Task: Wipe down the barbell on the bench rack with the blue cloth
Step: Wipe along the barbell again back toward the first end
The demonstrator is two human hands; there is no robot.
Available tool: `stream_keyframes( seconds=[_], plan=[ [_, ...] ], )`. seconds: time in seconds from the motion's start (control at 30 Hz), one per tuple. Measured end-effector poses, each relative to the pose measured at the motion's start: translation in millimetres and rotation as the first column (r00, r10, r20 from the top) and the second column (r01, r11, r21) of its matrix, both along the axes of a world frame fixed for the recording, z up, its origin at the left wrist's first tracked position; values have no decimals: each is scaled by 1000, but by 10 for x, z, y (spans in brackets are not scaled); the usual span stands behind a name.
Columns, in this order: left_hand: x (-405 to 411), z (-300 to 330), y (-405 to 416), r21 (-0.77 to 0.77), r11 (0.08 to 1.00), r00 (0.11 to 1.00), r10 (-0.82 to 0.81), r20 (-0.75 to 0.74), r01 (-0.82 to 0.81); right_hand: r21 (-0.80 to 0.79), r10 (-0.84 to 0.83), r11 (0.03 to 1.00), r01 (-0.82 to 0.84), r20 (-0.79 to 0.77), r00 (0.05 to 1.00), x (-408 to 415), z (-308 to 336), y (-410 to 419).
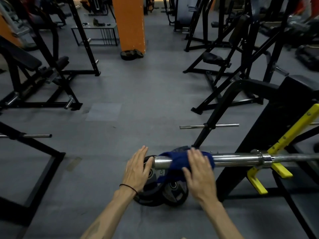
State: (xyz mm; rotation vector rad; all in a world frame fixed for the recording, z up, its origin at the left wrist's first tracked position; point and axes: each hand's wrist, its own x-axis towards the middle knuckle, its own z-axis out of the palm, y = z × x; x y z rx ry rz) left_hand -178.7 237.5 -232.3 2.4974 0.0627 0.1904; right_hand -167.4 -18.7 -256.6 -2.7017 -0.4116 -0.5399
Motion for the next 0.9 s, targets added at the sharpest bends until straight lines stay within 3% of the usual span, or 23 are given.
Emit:
stream_keyframes(
  seconds=[0.07, 0.13, 0.2, 0.27, 0.33, 0.4, 0.5, 0.57, 0.67, 0.73, 0.8, 0.9],
  plan=[
    [-43, 17, -40, 1, 1000, 1000, 8, 21, -8, 133, -191, 971, 197, -63, 980, -50, 8, -57],
    [-72, 6, -79, 9, 1000, 999, 6, 43, -7, 244, -231, 936, 254, -117, 966, -104, 41, 324],
    [-80, -18, -115, 28, 999, 998, -24, 55, 23, 227, -53, 971, 74, -99, 994, -207, 71, 757],
    [-53, -39, -147, 84, 994, 994, -72, 85, 65, 42, 197, 980, -195, -33, 980, -255, 16, 841],
    [-23, -32, -169, 143, 984, 984, -123, 125, 105, -110, 313, 945, -310, 16, 950, -139, 11, 527],
    [-5, -26, -210, 182, 975, 978, -156, 140, 130, -129, 227, 967, -220, 39, 973, -40, -8, 123],
    [-28, -22, -251, 191, 974, 980, -147, 136, 120, 113, -98, 989, 99, -15, 995, -120, -2, 28],
    [-34, -29, -264, 194, 973, 977, -151, 147, 122, 230, -165, 956, 180, -84, 983, -202, 14, 475],
    [-20, -71, -266, 195, 973, 978, -151, 144, 121, 71, 141, 988, -137, -53, 989, -293, 19, 768],
    [-7, -85, -241, 201, 973, 977, -145, 155, 113, -76, 228, 971, -228, 2, 974, -140, 22, 413],
    [9, -79, -219, 196, 975, 976, -141, 169, 107, -66, 108, 992, -106, 23, 994, -35, -3, 27],
    [32, -58, -225, 181, 979, 976, -124, 177, 92, 163, -184, 968, 193, -67, 981, -127, -16, 108]
  ],
)
